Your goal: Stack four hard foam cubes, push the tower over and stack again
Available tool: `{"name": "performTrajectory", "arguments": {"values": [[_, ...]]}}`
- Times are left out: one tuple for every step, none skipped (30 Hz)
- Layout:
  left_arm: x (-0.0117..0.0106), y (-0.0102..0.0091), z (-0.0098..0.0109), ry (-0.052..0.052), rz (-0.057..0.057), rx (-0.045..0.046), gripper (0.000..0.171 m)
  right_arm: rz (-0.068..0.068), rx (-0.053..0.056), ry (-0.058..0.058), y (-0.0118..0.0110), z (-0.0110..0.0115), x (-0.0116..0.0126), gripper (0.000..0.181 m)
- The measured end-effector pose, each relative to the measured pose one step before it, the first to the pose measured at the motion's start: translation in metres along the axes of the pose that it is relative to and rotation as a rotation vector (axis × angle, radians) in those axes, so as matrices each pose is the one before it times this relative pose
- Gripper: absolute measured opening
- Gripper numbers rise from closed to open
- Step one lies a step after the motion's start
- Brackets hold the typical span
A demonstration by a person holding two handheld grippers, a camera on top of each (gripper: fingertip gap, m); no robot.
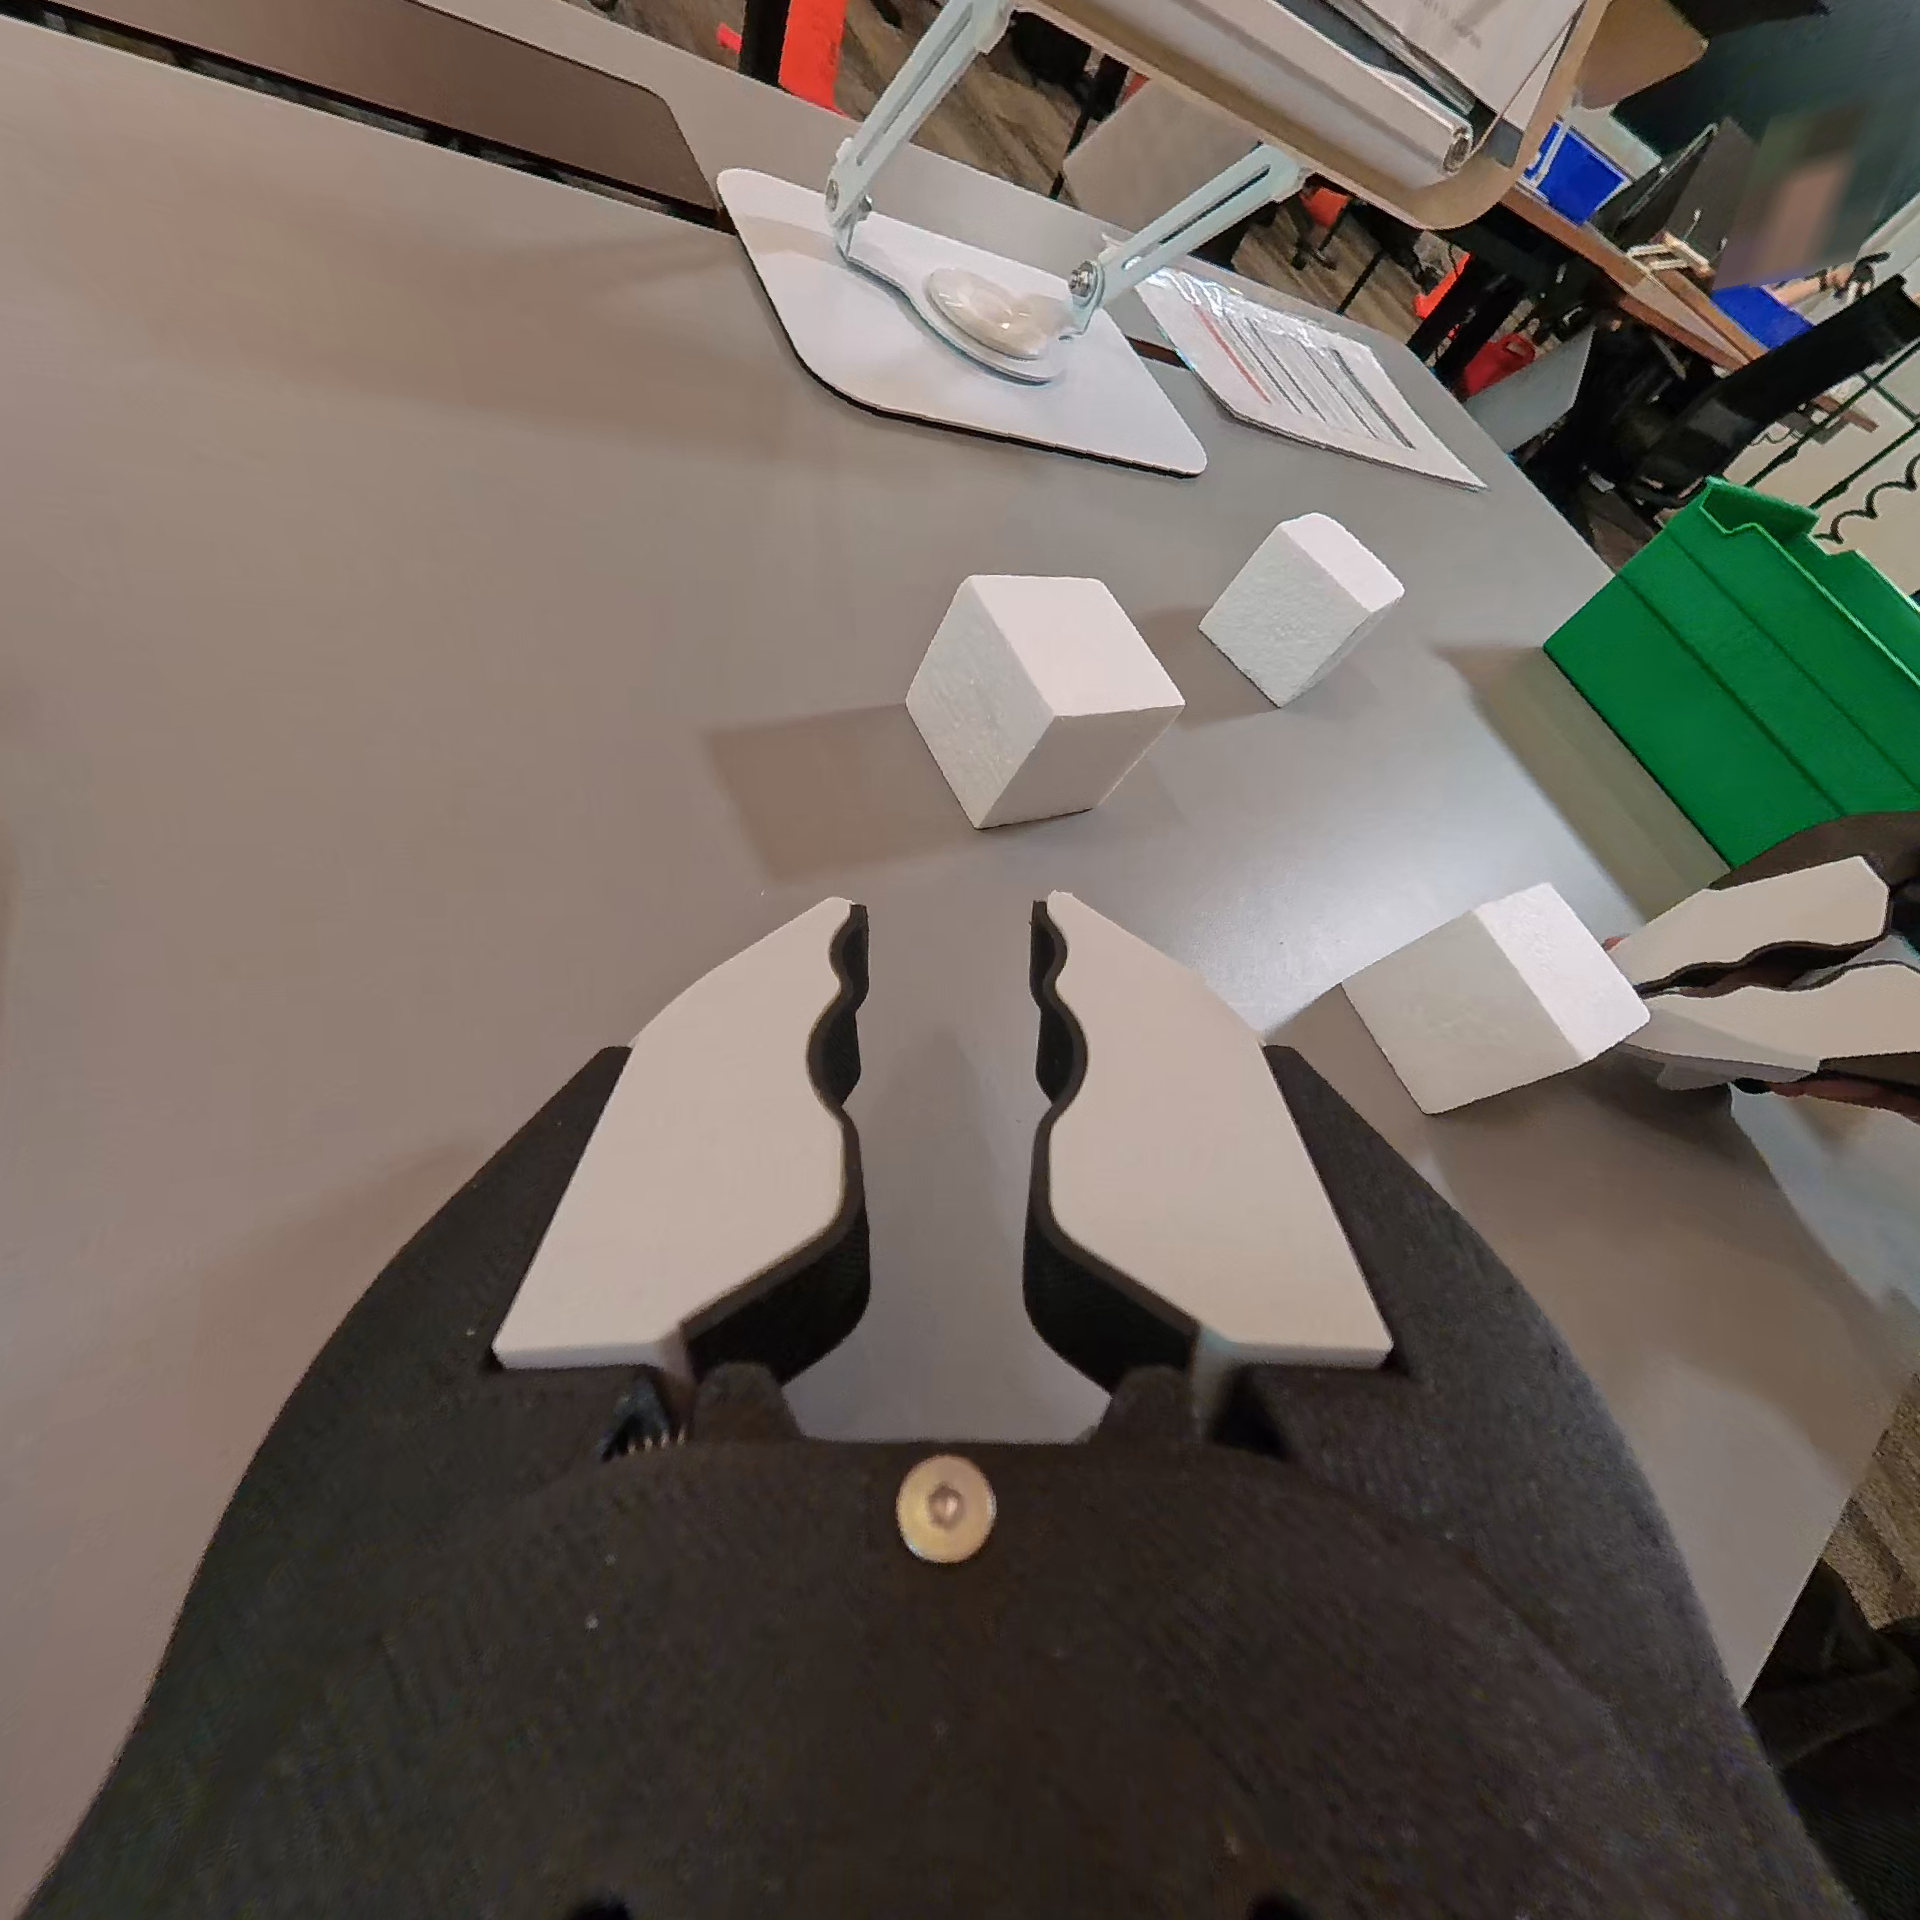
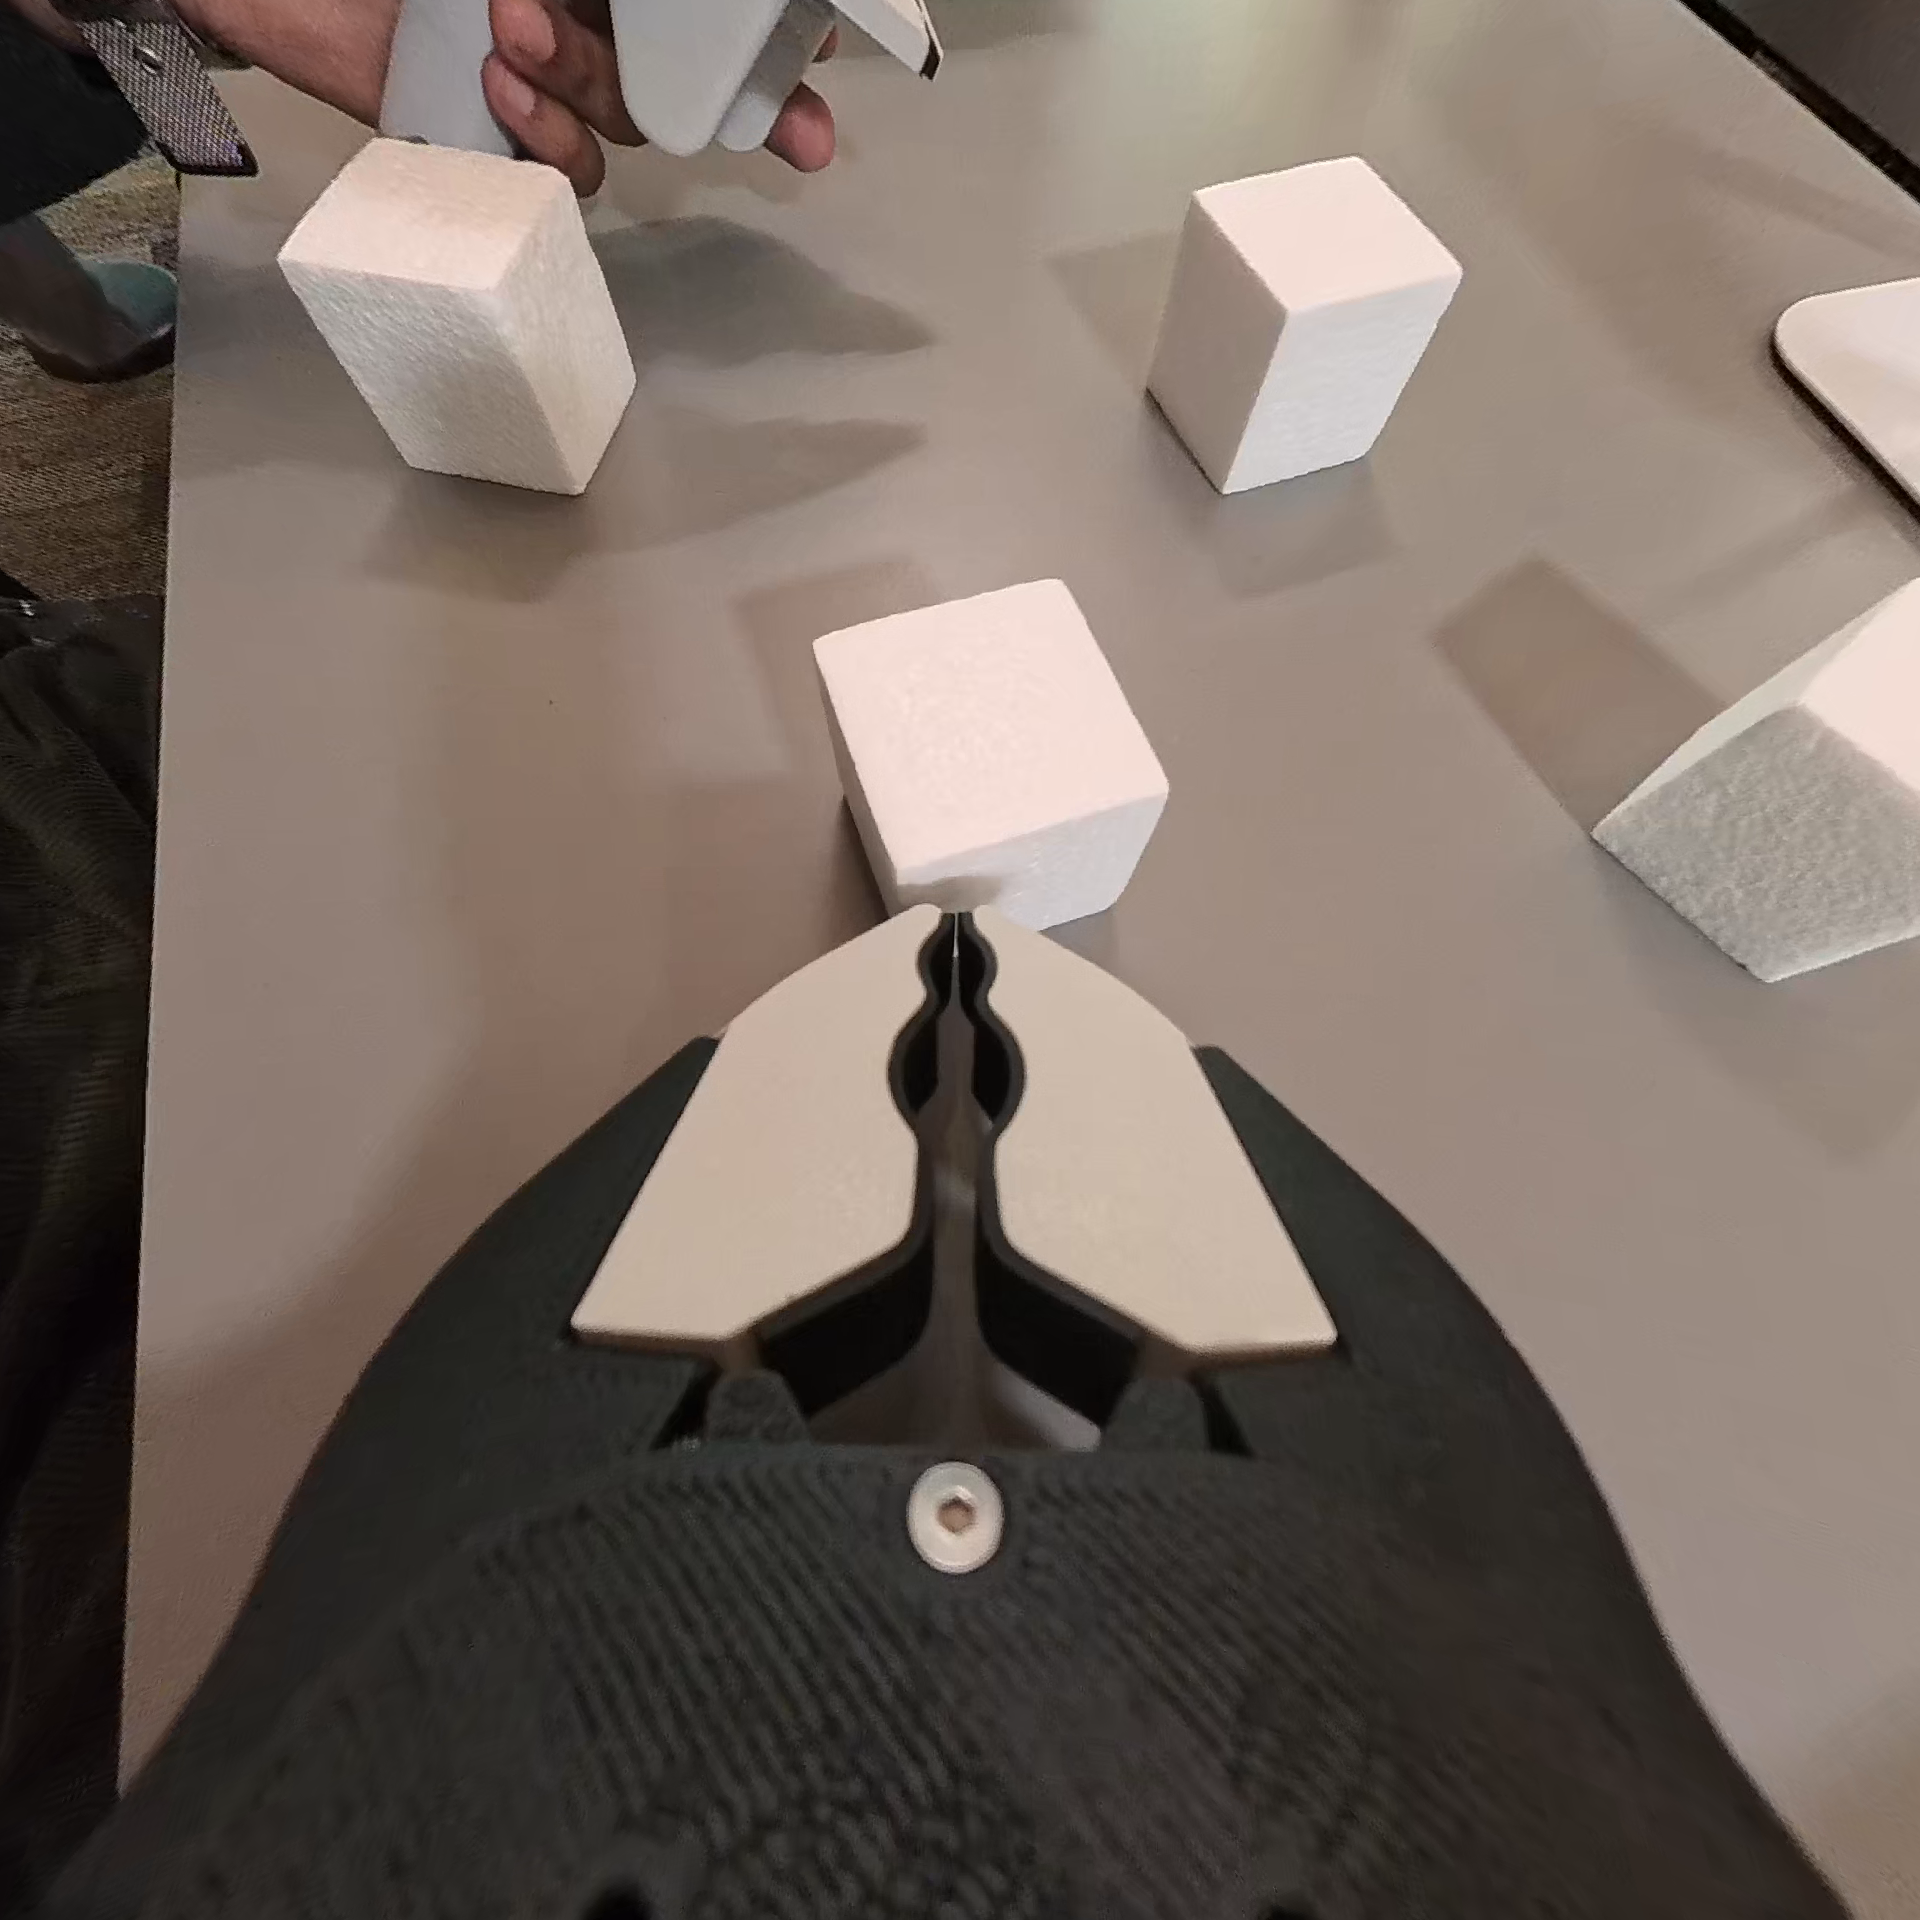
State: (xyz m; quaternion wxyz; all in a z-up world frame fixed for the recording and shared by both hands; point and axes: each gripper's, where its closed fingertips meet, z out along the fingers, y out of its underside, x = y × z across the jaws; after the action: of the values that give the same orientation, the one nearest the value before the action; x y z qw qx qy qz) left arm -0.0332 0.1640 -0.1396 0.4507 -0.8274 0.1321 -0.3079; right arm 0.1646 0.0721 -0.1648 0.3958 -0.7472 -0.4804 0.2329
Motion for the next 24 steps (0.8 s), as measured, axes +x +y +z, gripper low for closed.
{"name": "performTrajectory", "arguments": {"values": [[-0.00010, -0.00005, 0.00000, -0.0001, -0.0005, -0.00006, 0.030, 0.0000, 0.0015, -0.0035, -0.00017, -0.00010, -0.00036, 0.001], [-0.00002, 0.00002, -0.00001, -0.0003, -0.0002, -0.00016, 0.031, -0.0021, 0.0010, -0.0037, -0.00014, -0.00010, -0.00060, 0.001], [-0.00006, 0.00015, 0.00001, -0.0002, 0.0000, -0.00048, 0.031, -0.0022, -0.0009, -0.0002, 0.00010, 0.00011, -0.00026, 0.001], [0.00013, 0.00010, 0.00008, 0.0000, 0.0003, -0.00070, 0.031, -0.0022, -0.0019, 0.0004, 0.00010, 0.00022, -0.00019, 0.002], [0.00003, 0.00009, 0.00002, 0.0000, 0.0006, -0.00061, 0.031, -0.0029, -0.0015, -0.0022, 0.00005, 0.00025, -0.00048, 0.002], [0.00007, 0.00005, 0.00010, -0.0002, 0.0007, -0.00031, 0.031, -0.0029, -0.0007, -0.0019, 0.00002, 0.00019, -0.00049, 0.003], [-0.00001, 0.00000, -0.00012, -0.0004, 0.0006, -0.00020, 0.031, -0.0010, -0.0004, 0.0021, -0.00003, 0.00008, 0.00017, 0.004], [-0.00005, -0.00001, 0.00000, -0.0004, 0.0000, 0.00004, 0.031, 0.0001, 0.0000, -0.0003, 0.00000, 0.00000, -0.00004, 0.004], [-0.00004, -0.00004, -0.00004, 0.0000, -0.0005, 0.00028, 0.030, 0.0009, 0.0015, -0.0015, -0.00013, -0.00014, -0.00004, 0.005], [-0.00005, -0.00008, 0.00001, 0.0002, -0.0007, 0.00011, 0.030, 0.0020, 0.0023, -0.0009, -0.00032, -0.00030, 0.00014, 0.006], [-0.00001, -0.00005, -0.00004, 0.0003, -0.0005, 0.00037, 0.030, 0.0010, 0.0028, -0.0029, -0.00028, -0.00042, 0.00003, 0.008], [-0.00003, -0.00008, -0.00002, 0.0002, -0.0004, 0.00054, 0.030, -0.0001, 0.0028, -0.0032, -0.00005, -0.00058, -0.00003, 0.011], [-0.00002, -0.00004, -0.00005, 0.0002, -0.0004, 0.00024, 0.030, 0.0004, 0.0014, 0.0015, 0.00022, -0.00079, 0.00071, 0.016], [0.00005, 0.00001, 0.00000, 0.0002, -0.0003, -0.00006, 0.030, 0.0007, 0.0004, 0.0037, 0.00046, -0.00085, 0.00112, 0.022], [0.00000, 0.00000, 0.00000, 0.0000, -0.0001, -0.00003, 0.030, 0.0008, 0.0047, -0.0008, -0.00022, -0.00089, 0.00053, 0.030], [-0.00005, -0.00003, 0.00005, 0.0000, 0.0000, -0.00022, 0.030, 0.0028, 0.0117, -0.0053, -0.00132, -0.00102, -0.00011, 0.036], [0.00011, 0.00005, 0.00004, 0.0003, 0.0000, -0.00032, 0.030, 0.0044, 0.0150, -0.0007, -0.00202, -0.00097, 0.00038, 0.043], [-0.00005, 0.00008, 0.00008, 0.0003, 0.0000, -0.00038, 0.030, 0.0039, 0.0161, 0.0029, -0.00248, -0.00064, 0.00072, 0.050], [0.00007, 0.00007, 0.00003, 0.0001, 0.0002, -0.00048, 0.030, 0.0009, 0.0128, 0.0028, -0.00209, -0.00031, 0.00025, 0.053], [0.00007, 0.00008, -0.00001, -0.0001, 0.0005, -0.00013, 0.030, -0.0025, 0.0076, 0.0038, -0.00157, 0.00031, -0.00003, 0.056], [-0.00002, -0.00009, -0.00004, -0.0002, 0.0005, 0.00007, 0.030, -0.0070, 0.0022, 0.0070, -0.00081, 0.00076, 0.00005, 0.059], [-0.00002, 0.00000, 0.00000, -0.0001, 0.0001, 0.00001, 0.030, -0.0111, -0.0019, 0.0073, -0.00048, 0.00131, -0.00023, 0.061], [-0.00005, 0.00009, 0.00004, -0.0002, -0.0002, -0.00006, 0.030, -0.0128, -0.0034, 0.0061, -0.00029, 0.00152, -0.00064, 0.062], [-0.00014, -0.00003, -0.00001, -0.0003, -0.0003, -0.00024, 0.030, -0.0128, -0.0036, 0.0058, -0.00037, 0.00160, -0.00063, 0.064]]}}
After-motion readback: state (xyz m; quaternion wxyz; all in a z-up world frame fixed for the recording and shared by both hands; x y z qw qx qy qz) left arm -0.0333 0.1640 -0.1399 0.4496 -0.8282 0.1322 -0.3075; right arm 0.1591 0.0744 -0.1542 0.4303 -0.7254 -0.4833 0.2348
